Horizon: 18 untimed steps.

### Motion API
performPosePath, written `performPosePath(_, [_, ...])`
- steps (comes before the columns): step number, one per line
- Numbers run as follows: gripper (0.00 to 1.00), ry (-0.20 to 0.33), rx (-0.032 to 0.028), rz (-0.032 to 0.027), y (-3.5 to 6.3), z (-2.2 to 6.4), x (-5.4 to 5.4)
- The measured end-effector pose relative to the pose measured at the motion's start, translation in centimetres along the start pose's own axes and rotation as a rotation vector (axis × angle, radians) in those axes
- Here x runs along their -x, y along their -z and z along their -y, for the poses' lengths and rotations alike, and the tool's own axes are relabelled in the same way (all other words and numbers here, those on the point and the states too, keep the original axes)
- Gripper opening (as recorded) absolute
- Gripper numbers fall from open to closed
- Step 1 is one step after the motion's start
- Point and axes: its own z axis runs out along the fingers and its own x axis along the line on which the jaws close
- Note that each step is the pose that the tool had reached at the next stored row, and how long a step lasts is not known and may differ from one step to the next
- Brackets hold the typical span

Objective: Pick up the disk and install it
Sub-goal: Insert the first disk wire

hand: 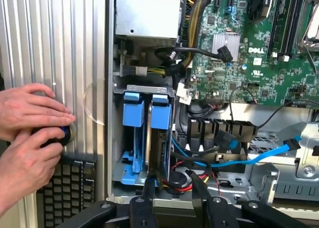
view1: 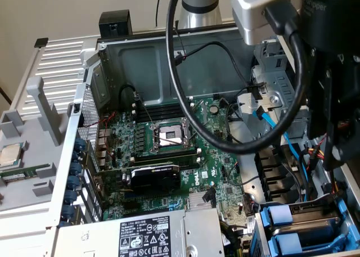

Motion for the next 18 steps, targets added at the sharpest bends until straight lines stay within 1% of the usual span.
performPosePath(3, [0.43,0.004,0.0161,0.0017,-0.38,-0.13,-0.9])
performPosePath(6, [0.43,0.015,0.0315,0.005,-0.73,-0.23,-1.4])
performPosePath(9, [0.43,0.032,0.0439,0.0092,-1.04,-0.32,-1.6])
performPosePath(10, [0.43,0.04,0.0469,0.0109,-1.13,-0.33,-1.7])
performPosePath(12, [0.43,0.061,0.0488,0.015,-1.25,-0.38,-1.7])
performPosePath(15, [0.43,0.095,0.0486,0.0208,-1.32,-0.38,-1.7])
performPosePath(18, [0.43,0.11,0.0487,0.0239,-1.37,-0.39,-1.9])
